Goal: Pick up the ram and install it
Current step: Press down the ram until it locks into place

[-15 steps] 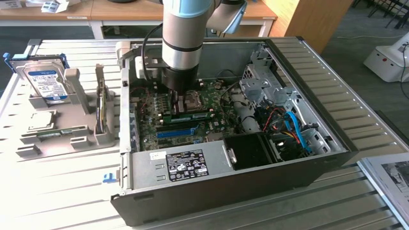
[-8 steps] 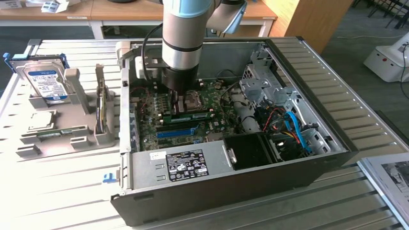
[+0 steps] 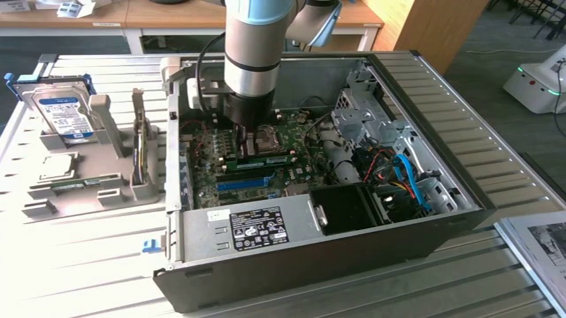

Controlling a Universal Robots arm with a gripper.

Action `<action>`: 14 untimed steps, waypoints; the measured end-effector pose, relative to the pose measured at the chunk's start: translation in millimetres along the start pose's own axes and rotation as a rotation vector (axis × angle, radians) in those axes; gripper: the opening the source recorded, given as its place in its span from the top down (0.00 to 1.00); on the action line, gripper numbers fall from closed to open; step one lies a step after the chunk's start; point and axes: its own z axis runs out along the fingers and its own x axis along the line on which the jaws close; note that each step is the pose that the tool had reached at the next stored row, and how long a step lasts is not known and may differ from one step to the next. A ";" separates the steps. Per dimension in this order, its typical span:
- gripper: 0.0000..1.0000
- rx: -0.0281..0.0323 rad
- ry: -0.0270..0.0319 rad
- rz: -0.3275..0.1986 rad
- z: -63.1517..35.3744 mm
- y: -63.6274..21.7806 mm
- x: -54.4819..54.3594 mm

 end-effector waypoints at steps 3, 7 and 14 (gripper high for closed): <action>0.90 0.0000 0.0001 0.000 0.0 0.0 0.0; 0.90 -0.0001 0.0000 0.000 0.4 0.0 0.0; 0.90 0.0000 0.0000 0.000 0.4 0.0 0.0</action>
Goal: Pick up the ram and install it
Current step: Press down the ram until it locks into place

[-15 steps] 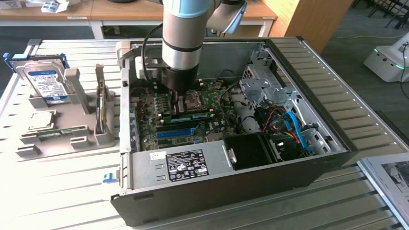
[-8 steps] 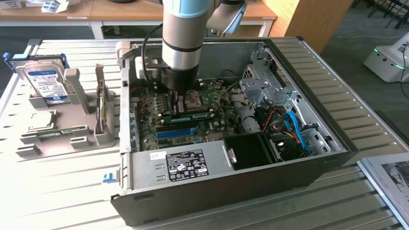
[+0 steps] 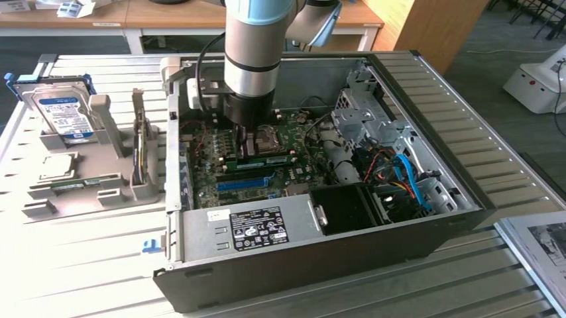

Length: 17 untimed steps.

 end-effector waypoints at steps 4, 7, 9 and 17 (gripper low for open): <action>0.90 0.0009 -0.0008 0.000 -1.0 -0.1 -0.2; 0.90 -0.0001 0.0046 0.000 -12.9 0.6 -0.2; 0.90 -0.0007 0.0064 0.000 -29.0 1.3 -0.5; 0.90 -0.0022 0.0091 0.000 -46.8 1.8 -0.8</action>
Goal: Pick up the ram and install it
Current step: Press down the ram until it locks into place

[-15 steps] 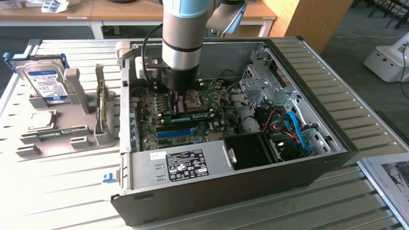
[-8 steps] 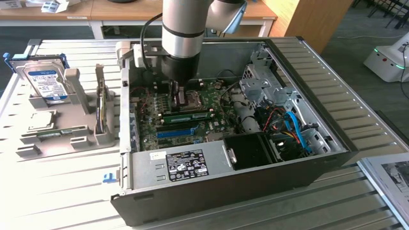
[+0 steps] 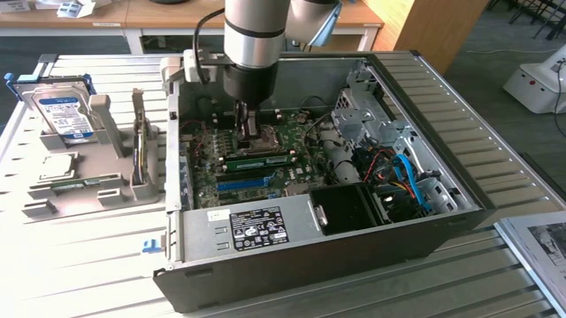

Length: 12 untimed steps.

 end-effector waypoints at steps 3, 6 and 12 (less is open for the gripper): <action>0.90 -0.0011 0.0024 0.000 -6.9 0.2 0.0; 0.90 -0.0021 0.0045 0.000 -13.5 0.4 -0.1; 0.90 -0.0033 0.0095 0.001 -26.5 0.8 -0.2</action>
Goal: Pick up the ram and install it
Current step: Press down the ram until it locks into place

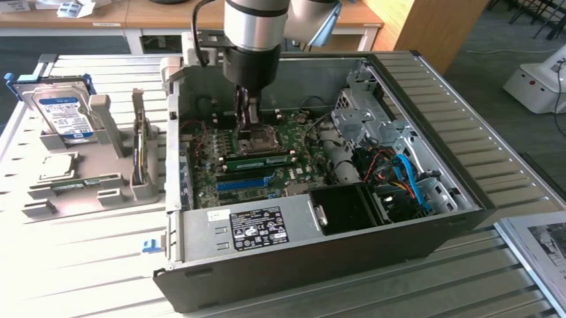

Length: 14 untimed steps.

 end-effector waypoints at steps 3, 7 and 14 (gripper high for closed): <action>0.90 -0.0005 0.0028 0.000 -6.9 0.3 0.0; 0.90 -0.0007 0.0064 0.000 -16.3 0.7 0.1; 0.90 -0.0013 0.0129 0.001 -32.1 1.6 0.1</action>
